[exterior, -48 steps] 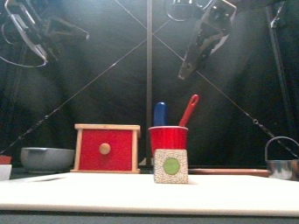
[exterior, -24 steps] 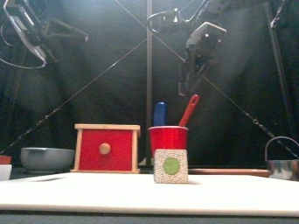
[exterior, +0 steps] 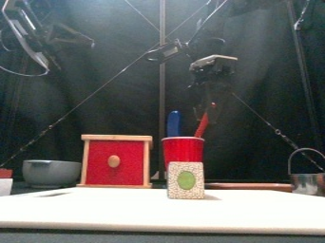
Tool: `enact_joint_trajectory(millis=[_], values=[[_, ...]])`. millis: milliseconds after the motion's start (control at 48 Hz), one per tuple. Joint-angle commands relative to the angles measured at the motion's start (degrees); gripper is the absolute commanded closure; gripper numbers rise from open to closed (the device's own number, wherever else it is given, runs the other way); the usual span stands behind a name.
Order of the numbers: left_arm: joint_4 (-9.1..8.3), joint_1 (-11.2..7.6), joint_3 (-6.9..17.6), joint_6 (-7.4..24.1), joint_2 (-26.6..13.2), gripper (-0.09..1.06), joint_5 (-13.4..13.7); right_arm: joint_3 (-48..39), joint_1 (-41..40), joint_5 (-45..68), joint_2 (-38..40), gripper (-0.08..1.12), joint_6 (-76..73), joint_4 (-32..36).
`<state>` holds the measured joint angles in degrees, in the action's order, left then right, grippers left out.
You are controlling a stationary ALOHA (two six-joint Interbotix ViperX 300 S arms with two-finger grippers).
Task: Cut the sushi into 4 pieces with the knife
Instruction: Pick up the knife at its handle with right hand
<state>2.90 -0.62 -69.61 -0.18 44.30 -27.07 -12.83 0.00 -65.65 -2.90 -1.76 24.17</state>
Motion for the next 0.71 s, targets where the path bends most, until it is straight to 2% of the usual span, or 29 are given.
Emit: enact_joint_trajectory(millis=[21, 167, 479, 708], values=[[0.35, 0.09, 0.5, 0.0, -0.2, 0.99, -0.4, 1.9, 0.1, -1.1, 0.3, 0.09, -0.1, 1.5], [0.7, 0.09, 0.3, 0.0, -0.2, 0.99, -0.4, 2.5, 0.1, -2.6, -0.5, 0.18, 0.3, 2.8], [0.88, 0.09, 0.1, 0.1, -0.2, 0.99, -0.4, 2.5, -0.4, -3.2, -1.3, 0.52, 1.1, 3.0], [0.88, 0.09, -0.1, 0.1, -0.2, 0.99, -0.5, 3.2, -0.6, -3.2, -1.5, 0.65, 1.6, 3.0]])
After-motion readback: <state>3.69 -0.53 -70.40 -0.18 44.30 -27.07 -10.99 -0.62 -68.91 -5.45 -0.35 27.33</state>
